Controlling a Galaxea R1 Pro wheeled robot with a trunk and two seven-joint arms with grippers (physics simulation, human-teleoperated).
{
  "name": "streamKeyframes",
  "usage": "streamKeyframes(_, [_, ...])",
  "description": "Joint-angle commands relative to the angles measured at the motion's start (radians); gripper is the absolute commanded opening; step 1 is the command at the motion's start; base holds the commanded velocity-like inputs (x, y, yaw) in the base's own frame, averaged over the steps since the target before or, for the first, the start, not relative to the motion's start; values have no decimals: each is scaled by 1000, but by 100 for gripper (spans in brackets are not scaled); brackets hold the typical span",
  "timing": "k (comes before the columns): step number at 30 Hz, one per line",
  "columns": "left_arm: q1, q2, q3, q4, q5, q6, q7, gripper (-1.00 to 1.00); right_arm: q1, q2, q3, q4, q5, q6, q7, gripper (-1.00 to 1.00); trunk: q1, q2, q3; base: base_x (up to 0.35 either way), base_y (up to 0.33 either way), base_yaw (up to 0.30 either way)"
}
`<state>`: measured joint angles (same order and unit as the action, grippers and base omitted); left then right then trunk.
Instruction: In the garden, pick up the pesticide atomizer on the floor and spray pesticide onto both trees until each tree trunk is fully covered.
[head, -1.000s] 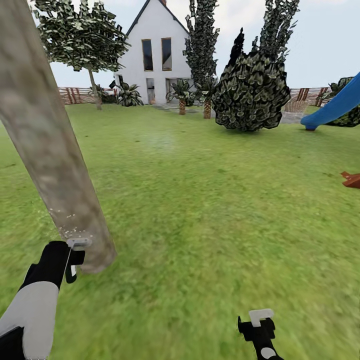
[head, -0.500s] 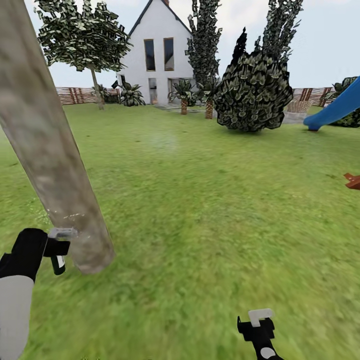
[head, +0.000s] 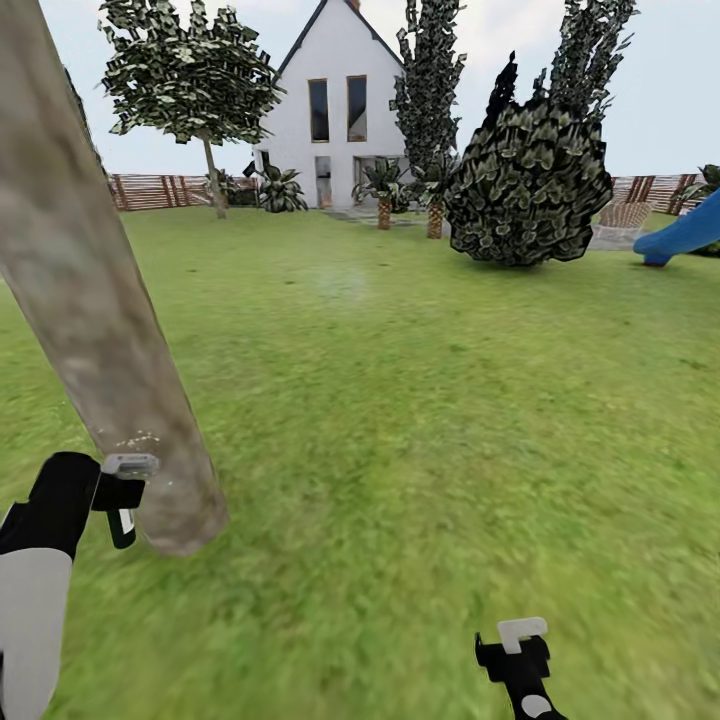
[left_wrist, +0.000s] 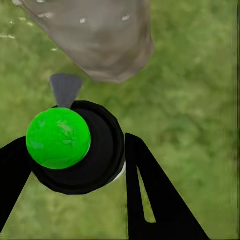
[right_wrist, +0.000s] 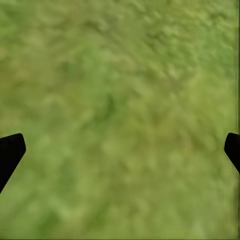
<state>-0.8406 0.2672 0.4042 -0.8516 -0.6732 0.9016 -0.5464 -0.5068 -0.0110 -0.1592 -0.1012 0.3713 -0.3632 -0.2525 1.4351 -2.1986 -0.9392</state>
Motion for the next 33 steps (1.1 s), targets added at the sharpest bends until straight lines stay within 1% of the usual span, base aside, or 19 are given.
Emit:
streamKeyframes(1, [-1, 0, 2, -1, -11, 2, -10, -100, 0, 0, -8, 1, 10, -3, -2, 100, 0, 0, -1, 97, -260, 0])
streamKeyframes(8, [-3, 0, 2, -1, -12, 4, -10, -100, 0, 0, -8, 1, 9, -3, -2, 100, 0, 0, -1, 9, -272, 0])
streamKeyframes(16, [6, 3, 1, 0, -14, 11, -9, -100, -1, 0, -8, 1, 9, -3, -3, 100, 0, 0, -1, 46, -273, 253])
streamKeyframes(22, [8, 1, 5, 0, -12, 11, -7, -100, 0, 0, -8, 0, 9, -3, -2, 100, 0, 0, -1, 183, -236, 239])
streamKeyframes(33, [10, 1, 6, 9, -18, 7, -5, -100, 0, 0, -8, 1, 10, -3, -2, 100, 0, 0, -1, 240, -175, 7])
